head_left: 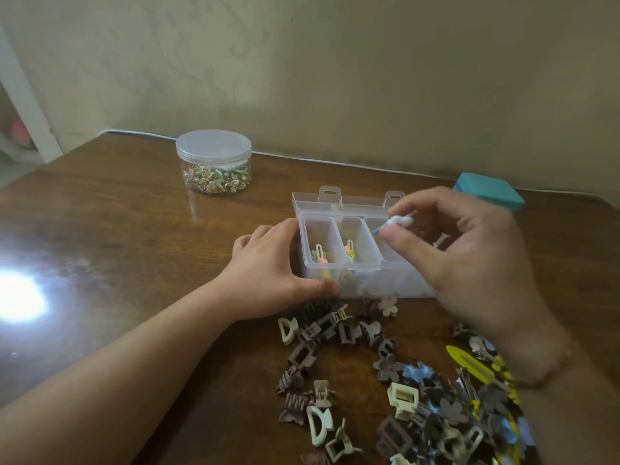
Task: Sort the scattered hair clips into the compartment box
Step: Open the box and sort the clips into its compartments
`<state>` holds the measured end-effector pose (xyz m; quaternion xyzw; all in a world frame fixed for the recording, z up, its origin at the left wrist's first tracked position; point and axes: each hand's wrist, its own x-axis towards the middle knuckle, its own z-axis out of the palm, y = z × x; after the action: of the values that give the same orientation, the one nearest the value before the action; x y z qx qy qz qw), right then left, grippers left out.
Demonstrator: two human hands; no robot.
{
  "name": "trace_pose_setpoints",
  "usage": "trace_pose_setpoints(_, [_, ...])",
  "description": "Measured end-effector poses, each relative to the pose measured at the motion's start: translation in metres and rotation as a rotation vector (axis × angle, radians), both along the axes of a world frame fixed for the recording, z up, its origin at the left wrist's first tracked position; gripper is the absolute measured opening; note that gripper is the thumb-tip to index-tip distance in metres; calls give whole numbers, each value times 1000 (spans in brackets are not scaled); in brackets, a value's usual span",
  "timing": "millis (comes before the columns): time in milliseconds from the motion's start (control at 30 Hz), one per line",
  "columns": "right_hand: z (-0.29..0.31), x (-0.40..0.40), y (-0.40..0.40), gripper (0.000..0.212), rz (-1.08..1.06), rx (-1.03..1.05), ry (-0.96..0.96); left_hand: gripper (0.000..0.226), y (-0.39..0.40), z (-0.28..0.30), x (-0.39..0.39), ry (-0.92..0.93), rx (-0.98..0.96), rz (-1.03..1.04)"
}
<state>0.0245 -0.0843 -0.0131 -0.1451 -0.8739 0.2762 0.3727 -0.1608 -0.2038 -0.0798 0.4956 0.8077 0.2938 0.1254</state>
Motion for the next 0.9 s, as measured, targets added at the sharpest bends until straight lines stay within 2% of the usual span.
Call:
trace_pose_setpoints(133, [-11, -5, -1, 32, -143, 201, -233, 103, 0, 0, 0, -4, 13, 0])
trace_pose_setpoints(233, [-9, -4, -1, 45, -151, 263, -375, 103, 0, 1, 0, -9, 7, -5])
trace_pose_setpoints(433, [19, 18, 6, 26, -151, 183, -299, 99, -1, 3, 1, -12, -13, 5])
trace_pose_setpoints(467, [25, 25, 11, 24, -159, 169, -360, 101, 0, 3, 1, -13, -14, 5])
trace_pose_setpoints(500, [29, 32, 17, 22, -152, 169, -502, 104, 0, 3, 2, -14, -15, 4])
trace_pose_setpoints(567, [33, 41, 23, 18, -91, 176, -907, 107, 0, 2, 1, -17, -15, 2])
trace_pose_setpoints(633, [29, 43, 23, 20, -69, 138, -1197, 108, 0, 2, 1, -16, -14, 2])
trace_pose_setpoints(733, [25, 36, 20, 20, -126, 134, -1352, 108, 0, 2, 0, -18, -15, 6])
trace_pose_setpoints(900, [20, 28, 16, 27, -171, 179, -1466, 110, 0, 2, 0, -20, -14, 5])
